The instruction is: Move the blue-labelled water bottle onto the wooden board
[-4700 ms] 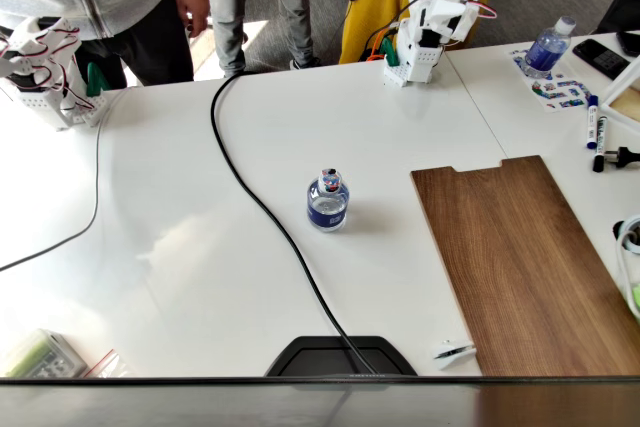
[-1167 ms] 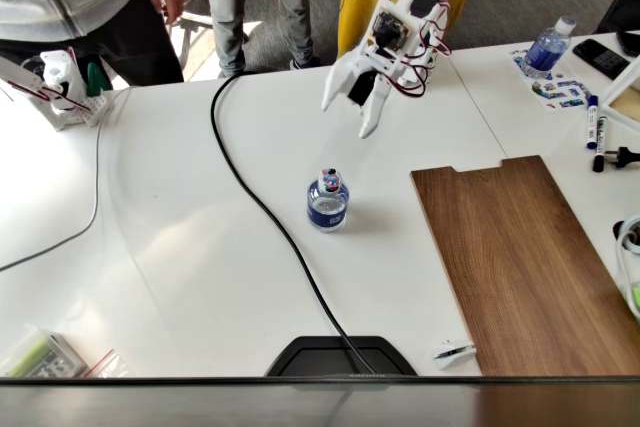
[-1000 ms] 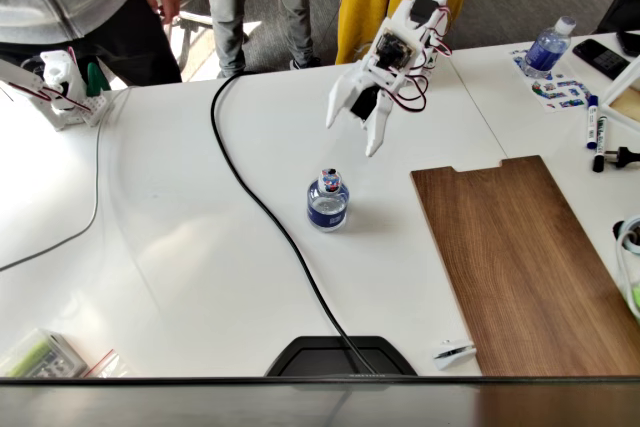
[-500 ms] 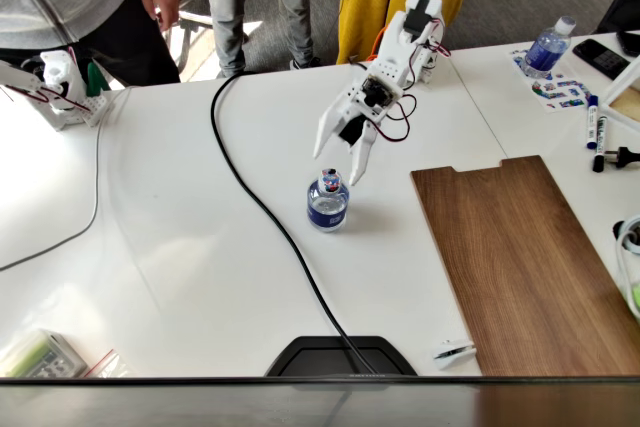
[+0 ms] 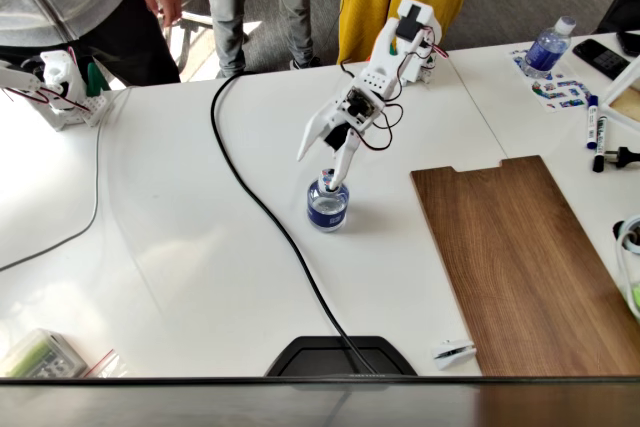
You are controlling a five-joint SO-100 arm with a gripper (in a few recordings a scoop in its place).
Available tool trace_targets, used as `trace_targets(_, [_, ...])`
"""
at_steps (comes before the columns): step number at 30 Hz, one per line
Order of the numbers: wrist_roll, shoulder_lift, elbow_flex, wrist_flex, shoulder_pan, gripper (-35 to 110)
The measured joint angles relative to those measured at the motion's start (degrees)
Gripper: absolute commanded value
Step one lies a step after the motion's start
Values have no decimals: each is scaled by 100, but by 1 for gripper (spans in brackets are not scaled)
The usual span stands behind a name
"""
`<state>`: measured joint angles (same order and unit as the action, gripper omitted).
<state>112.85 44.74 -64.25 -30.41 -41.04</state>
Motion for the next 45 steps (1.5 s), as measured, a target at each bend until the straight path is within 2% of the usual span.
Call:
trace_targets(21, [-70, -404, 9, -457, 281, 28])
trace_targets(37, [-1283, -571, 9, -853, 290, 27])
trace_targets(45, [-1239, -677, 9, -879, 123, 27])
